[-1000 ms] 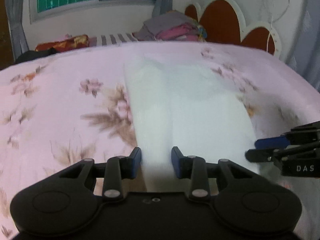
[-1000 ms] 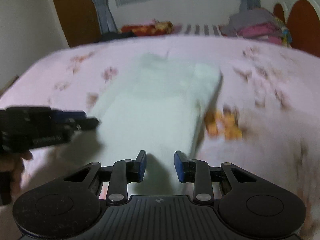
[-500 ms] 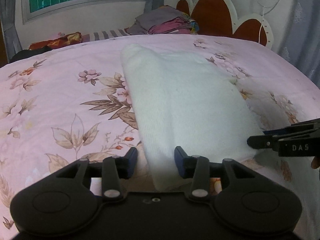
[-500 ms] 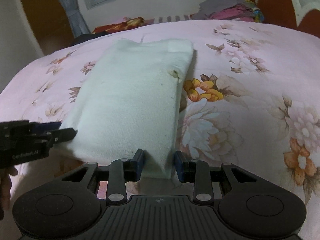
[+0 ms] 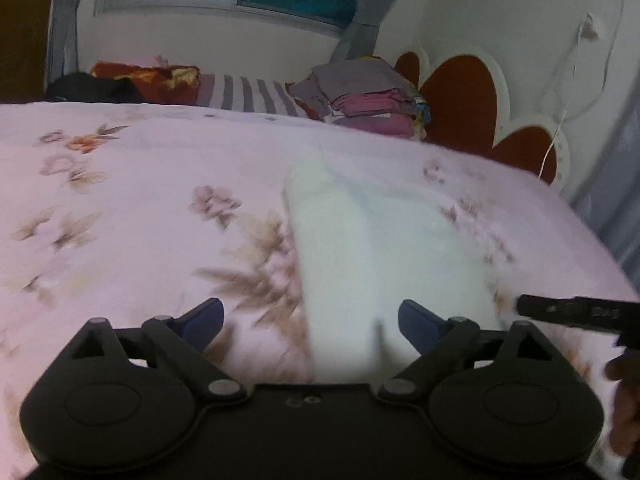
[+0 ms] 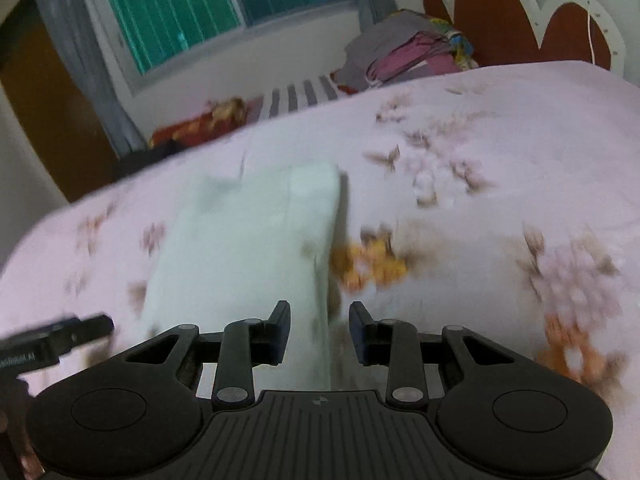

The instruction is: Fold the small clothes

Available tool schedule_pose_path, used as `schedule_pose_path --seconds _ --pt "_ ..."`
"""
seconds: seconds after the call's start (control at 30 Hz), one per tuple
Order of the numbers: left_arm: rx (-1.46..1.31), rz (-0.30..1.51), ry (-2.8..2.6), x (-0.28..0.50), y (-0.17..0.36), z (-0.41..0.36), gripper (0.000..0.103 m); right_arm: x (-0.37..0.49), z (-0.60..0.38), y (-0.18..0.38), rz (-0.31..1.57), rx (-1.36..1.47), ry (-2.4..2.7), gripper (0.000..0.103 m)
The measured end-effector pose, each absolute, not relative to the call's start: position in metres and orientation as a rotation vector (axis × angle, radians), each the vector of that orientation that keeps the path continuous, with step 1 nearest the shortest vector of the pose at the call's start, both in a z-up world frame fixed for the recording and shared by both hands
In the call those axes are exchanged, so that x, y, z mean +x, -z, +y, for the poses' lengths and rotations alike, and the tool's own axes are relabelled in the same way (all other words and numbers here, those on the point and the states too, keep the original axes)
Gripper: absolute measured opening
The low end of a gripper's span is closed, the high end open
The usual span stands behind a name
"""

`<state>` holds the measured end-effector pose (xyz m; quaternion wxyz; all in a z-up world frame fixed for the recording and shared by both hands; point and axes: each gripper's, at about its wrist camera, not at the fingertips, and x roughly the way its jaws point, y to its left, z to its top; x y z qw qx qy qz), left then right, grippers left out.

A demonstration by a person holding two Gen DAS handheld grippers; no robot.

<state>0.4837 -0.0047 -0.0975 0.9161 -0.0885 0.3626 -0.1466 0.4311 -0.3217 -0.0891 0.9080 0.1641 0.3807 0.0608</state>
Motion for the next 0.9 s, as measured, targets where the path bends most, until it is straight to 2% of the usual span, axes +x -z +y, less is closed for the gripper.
schedule_pose_path --seconds 0.07,0.2,0.3,0.33,0.37,0.57,0.73,0.9 --pt "-0.192 0.750 0.311 0.502 0.096 -0.014 0.092 0.455 -0.325 0.088 0.770 0.361 -0.143 0.032" --pt "-0.189 0.868 0.311 0.536 0.117 -0.030 0.087 0.495 -0.324 0.099 0.797 0.395 -0.186 0.032" --pt "-0.181 0.947 0.316 0.545 0.142 -0.030 0.086 0.508 -0.318 0.113 0.830 0.307 -0.204 0.032" --pt "-0.187 0.937 0.319 0.545 0.143 -0.029 0.086 0.511 -0.322 0.122 0.850 0.286 -0.190 0.042" --pt "-0.171 0.938 0.319 0.545 0.141 -0.030 0.086 0.513 -0.330 0.129 0.856 0.322 -0.154 0.061" --pt "-0.156 0.938 0.305 0.542 0.139 -0.029 0.088 0.503 -0.360 0.118 0.818 0.473 -0.216 0.061" --pt "-0.158 0.945 0.294 0.547 0.135 -0.032 0.088 0.514 -0.395 0.138 0.880 0.755 -0.330 0.061" --pt "-0.155 0.952 0.282 0.548 0.133 -0.033 0.089 0.526 -0.397 0.151 0.917 0.812 -0.369 0.061"
